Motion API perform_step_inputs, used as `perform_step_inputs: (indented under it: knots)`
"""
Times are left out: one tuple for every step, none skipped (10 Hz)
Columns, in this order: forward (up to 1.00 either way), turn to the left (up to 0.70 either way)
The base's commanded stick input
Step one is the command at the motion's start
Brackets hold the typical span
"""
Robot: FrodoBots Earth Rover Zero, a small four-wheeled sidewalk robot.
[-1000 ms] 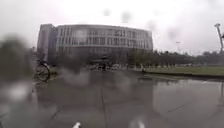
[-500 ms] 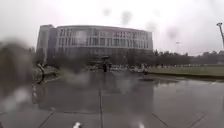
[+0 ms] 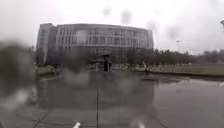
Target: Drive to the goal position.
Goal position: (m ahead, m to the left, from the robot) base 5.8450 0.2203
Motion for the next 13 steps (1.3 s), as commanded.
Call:
perform_step_inputs:
  knots:
    - [0.7, 0.01]
    - [0.7, 0.02]
    - [0.7, 0.1]
    - [0.7, 0.12]
    - [0.7, 0.01]
    - [0.7, 0.01]
    - [0.7, 0.01]
    - [0.7, 0.01]
    - [0.7, 0.01]
    - [0.7, 0.01]
    - [0.7, -0.01]
    - [0.7, -0.11]
    - [0.7, -0.13]
